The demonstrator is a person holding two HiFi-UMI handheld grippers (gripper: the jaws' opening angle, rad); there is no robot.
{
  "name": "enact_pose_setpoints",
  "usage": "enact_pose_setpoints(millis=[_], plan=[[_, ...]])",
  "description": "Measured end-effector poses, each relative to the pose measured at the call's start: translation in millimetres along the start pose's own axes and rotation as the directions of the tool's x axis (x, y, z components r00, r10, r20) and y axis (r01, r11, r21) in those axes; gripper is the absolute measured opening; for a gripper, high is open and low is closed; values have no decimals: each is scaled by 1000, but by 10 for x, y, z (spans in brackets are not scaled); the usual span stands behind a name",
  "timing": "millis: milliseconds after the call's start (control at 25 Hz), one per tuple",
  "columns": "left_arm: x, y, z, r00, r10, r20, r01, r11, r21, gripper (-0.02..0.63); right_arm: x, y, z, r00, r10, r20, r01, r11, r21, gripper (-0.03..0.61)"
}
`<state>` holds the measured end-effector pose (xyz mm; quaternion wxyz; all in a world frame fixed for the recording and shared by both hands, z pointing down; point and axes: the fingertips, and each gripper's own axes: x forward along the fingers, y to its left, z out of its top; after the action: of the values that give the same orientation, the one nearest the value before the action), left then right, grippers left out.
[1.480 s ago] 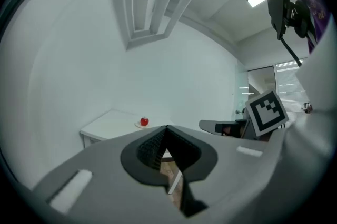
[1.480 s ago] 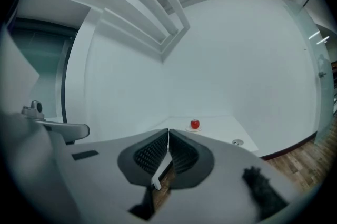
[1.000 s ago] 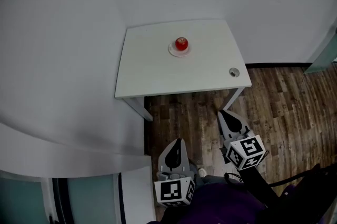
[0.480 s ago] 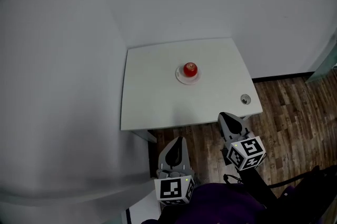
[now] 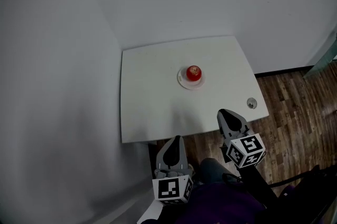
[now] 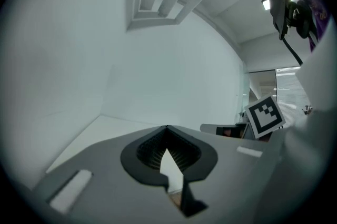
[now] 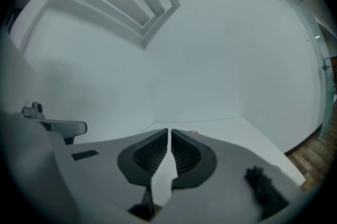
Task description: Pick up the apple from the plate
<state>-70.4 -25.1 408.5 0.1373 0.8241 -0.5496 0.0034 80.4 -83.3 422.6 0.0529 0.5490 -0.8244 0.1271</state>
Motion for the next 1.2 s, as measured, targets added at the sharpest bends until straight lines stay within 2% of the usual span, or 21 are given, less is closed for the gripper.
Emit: enact_pose_setpoints(millis=[400, 480, 720, 920, 1200], plan=[[585, 248, 28, 998, 60, -24, -60, 998, -10, 8, 736, -333, -1, 998, 45, -52, -45, 999, -8, 22], [766, 284, 90, 997, 72, -23, -73, 997, -8, 8, 933, -408, 15, 995, 71, -71, -71, 997, -5, 82], [1299, 309, 301, 995, 100, -7, -100, 995, -8, 8, 1476, -640, 70, 984, 131, -118, -134, 991, -19, 131], [1521, 361, 309, 990, 137, -16, -137, 991, -5, 8, 1820, -694, -66, 959, 195, -203, -207, 978, -37, 216], [1726, 464, 297, 984, 177, -27, -177, 984, -5, 8, 2210, -792, -319, 934, 212, -289, -243, 967, -75, 299]])
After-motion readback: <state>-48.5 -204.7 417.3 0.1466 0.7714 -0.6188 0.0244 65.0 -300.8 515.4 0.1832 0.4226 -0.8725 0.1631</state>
